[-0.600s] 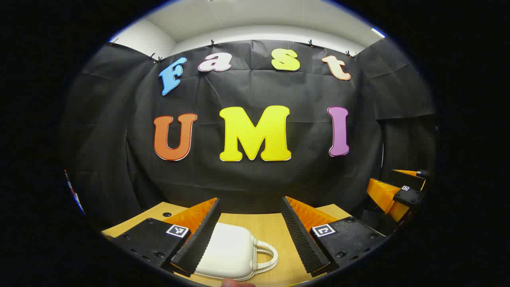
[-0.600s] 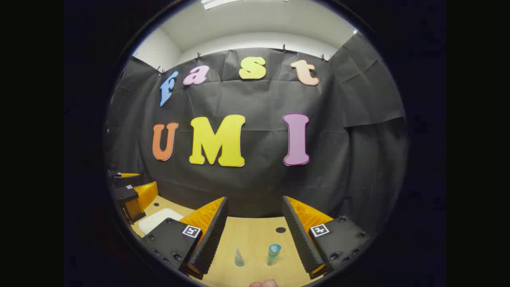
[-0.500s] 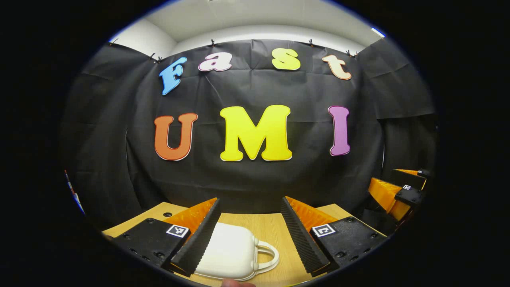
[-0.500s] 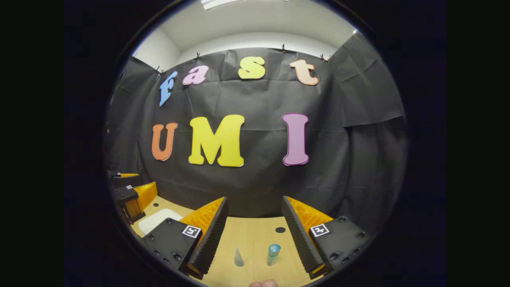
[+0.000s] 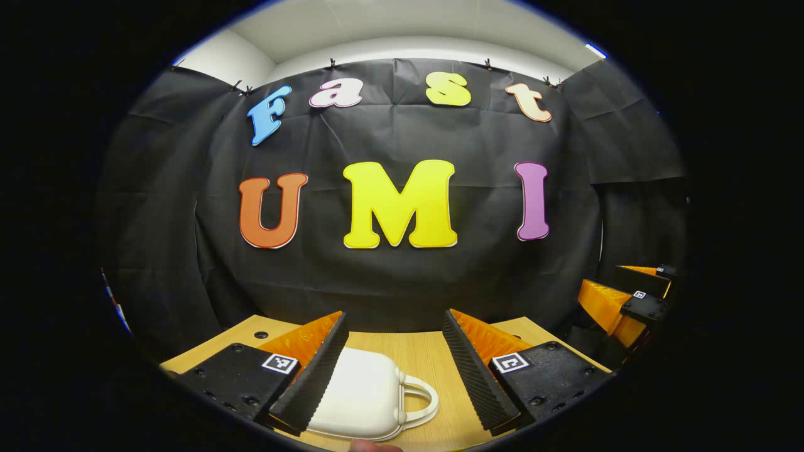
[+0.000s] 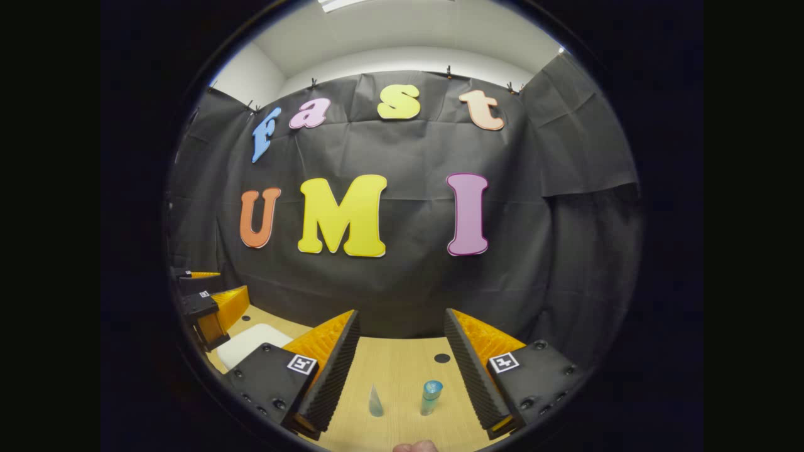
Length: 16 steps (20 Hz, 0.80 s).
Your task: First open the suitcase, pack the skin care products into it, and then close the suitcase.
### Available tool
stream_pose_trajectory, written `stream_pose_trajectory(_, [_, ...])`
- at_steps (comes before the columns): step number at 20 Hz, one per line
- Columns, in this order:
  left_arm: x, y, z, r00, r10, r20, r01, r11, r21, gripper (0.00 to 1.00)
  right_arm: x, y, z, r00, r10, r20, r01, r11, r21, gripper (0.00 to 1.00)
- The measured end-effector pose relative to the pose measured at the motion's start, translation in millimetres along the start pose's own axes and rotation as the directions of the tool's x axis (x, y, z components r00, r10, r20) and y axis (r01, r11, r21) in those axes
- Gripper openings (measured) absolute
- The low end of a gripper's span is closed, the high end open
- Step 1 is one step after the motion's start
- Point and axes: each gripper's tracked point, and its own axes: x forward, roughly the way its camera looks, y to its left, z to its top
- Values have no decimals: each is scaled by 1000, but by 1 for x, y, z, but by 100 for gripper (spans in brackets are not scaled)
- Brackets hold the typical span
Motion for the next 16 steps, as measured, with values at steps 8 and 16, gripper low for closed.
stream_pose_trajectory(8, [10,-29,-68,989,-71,-127,86,990,114,96,3,-36,-13,999,17,-31,-18,1000,-25,81])
stream_pose_trajectory(16, [21,-56,-163,945,-81,-316,233,845,481,99,7,-112,-48,989,-74,-124,67,996,-59,81])
